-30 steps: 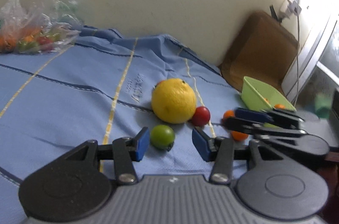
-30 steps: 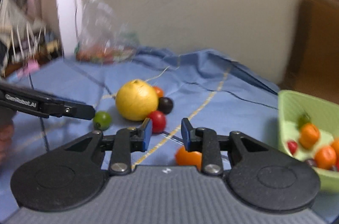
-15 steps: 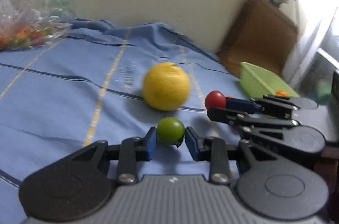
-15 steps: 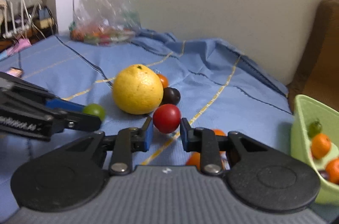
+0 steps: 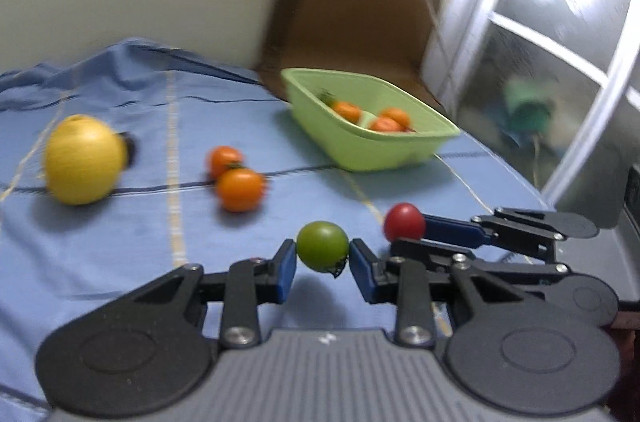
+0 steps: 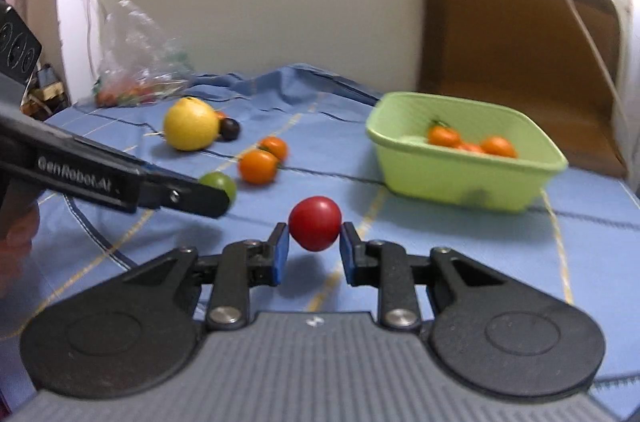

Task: Organize fruits
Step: 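Carry both tomatoes over the green basket and open both tools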

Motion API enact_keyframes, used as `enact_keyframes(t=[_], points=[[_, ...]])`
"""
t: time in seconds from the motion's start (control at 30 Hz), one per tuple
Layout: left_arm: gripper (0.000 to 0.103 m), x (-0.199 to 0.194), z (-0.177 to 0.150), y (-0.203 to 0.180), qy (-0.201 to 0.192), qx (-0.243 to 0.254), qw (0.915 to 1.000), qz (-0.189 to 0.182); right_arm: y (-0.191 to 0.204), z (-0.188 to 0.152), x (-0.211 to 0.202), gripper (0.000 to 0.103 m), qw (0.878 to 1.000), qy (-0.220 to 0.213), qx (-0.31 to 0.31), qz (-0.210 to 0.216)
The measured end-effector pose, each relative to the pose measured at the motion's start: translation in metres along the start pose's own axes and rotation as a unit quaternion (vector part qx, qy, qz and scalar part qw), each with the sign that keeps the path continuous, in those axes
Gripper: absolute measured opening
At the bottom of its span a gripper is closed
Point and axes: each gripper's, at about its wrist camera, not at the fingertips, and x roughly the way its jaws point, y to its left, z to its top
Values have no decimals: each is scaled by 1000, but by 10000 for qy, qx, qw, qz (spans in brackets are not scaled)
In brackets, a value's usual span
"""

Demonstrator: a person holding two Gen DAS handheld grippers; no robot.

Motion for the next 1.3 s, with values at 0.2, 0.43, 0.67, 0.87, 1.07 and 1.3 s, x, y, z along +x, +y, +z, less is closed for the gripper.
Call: enact_keyframes(t=[0.2, 0.43, 0.67, 0.87, 1.07, 1.3], points=[[30, 16, -7, -22, 190, 356, 9989, 226, -8, -9, 3, 30, 9999, 44, 140, 27], [30, 19, 1, -20, 229, 283, 9992, 184, -16, -12, 2, 30, 9990, 42, 384, 228], [30, 30, 55, -19, -78, 168, 9998, 16, -37, 7, 0, 30, 9964, -594, 588, -117], [30, 58, 106, -18, -349, 50, 9994, -34, -65, 34, 9, 30, 9917, -984, 690, -458], [30, 97, 136, -19, -352, 34, 9994, 66, -90, 47, 30, 30, 9898, -987, 670, -781], [30, 138, 141, -20, -149, 56, 9992, 377, -119, 52, 58, 30, 9889, -648, 958, -938]])
